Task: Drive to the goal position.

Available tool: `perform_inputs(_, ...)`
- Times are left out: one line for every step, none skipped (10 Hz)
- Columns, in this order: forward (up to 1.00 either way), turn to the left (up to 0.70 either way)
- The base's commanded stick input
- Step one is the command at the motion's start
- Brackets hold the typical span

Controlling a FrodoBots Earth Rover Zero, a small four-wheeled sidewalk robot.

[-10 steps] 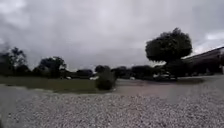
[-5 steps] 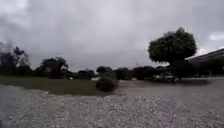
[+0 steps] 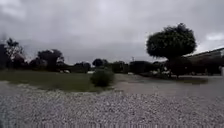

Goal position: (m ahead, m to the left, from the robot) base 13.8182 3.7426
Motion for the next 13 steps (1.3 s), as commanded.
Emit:
perform_inputs(0.5,0.0)
perform_inputs(0.5,-0.22)
perform_inputs(0.5,-0.44)
perform_inputs(0.5,-0.49)
perform_inputs(0.5,-0.41)
perform_inputs(0.5,0.0)
perform_inputs(0.5,0.0)
perform_inputs(0.5,0.0)
perform_inputs(0.5,0.0)
perform_inputs(0.5,0.0)
perform_inputs(0.5,0.0)
perform_inputs(0.5,0.0)
perform_inputs(0.5,0.0)
